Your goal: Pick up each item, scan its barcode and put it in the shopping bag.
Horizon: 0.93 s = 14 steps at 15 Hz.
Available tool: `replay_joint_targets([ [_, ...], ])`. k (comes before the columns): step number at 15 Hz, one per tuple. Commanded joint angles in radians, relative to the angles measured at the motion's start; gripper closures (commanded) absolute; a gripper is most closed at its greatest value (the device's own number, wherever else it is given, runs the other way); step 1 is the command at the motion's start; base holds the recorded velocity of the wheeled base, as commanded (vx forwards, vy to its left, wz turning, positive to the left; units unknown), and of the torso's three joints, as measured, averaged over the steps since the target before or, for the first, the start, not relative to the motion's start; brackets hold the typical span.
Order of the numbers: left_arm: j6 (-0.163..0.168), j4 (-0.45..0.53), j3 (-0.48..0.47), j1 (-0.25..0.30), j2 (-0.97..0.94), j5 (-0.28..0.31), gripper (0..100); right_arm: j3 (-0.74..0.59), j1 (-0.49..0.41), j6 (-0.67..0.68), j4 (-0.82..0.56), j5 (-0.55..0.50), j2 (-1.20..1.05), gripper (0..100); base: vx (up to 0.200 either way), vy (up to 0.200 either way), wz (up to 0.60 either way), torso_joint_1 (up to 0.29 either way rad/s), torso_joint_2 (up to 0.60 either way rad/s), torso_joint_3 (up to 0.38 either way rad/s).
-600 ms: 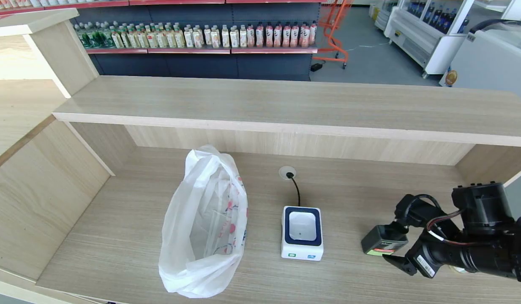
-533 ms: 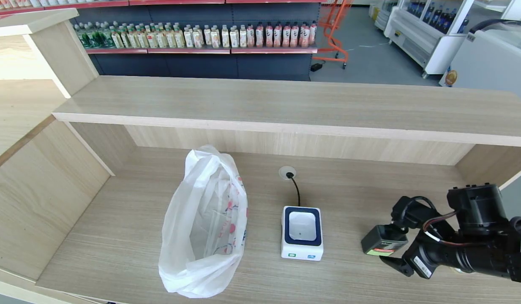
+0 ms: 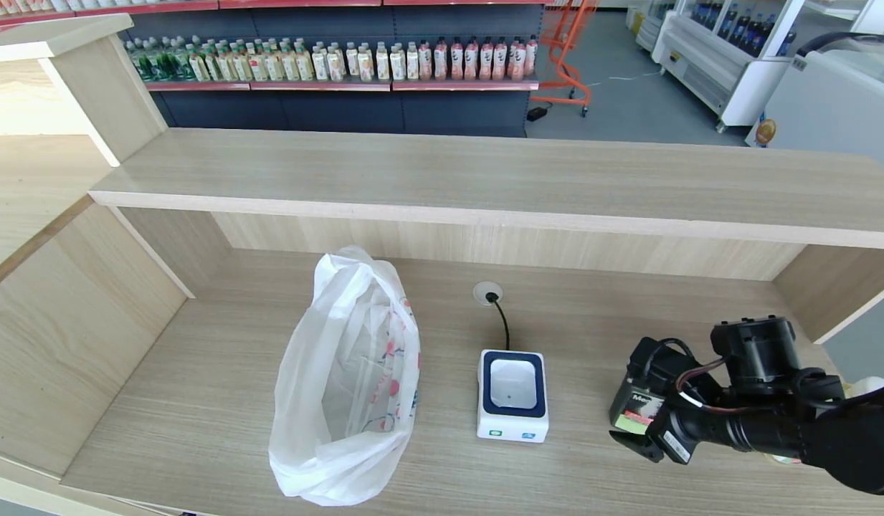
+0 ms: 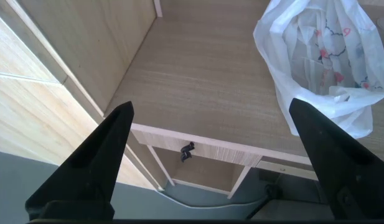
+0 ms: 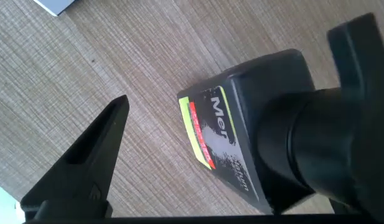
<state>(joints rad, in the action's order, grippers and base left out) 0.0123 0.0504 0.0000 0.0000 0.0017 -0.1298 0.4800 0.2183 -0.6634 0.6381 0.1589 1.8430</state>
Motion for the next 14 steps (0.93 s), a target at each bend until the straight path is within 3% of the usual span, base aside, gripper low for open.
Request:
replay_joint_targets([
  [1, 0.000, 0.000, 0.000, 0.000, 0.000, -0.001, 0, 0.009, 0.009, -0.001, 0.009, 0.025, 0.041, 100, 0.000, 0.000, 0.00, 0.000, 0.00, 0.000],
  [8, 0.000, 0.000, 0.000, 0.000, 0.000, -0.001, 0, 0.035, 0.010, 0.011, 0.074, 0.051, 0.022, 100, 0.000, 0.000, 0.00, 0.000, 0.00, 0.000],
  [11, 0.000, 0.000, 0.000, 0.000, 0.000, -0.001, 0, -0.024, 0.009, -0.005, 0.106, 0.050, -0.218, 100, 0.000, 0.000, 0.00, 0.000, 0.00, 0.000],
  [14, 0.000, 0.000, 0.000, 0.000, 0.000, -0.001, 0, -0.107, -0.028, -0.159, 0.103, 0.054, -0.441, 100, 0.000, 0.000, 0.00, 0.000, 0.00, 0.000],
])
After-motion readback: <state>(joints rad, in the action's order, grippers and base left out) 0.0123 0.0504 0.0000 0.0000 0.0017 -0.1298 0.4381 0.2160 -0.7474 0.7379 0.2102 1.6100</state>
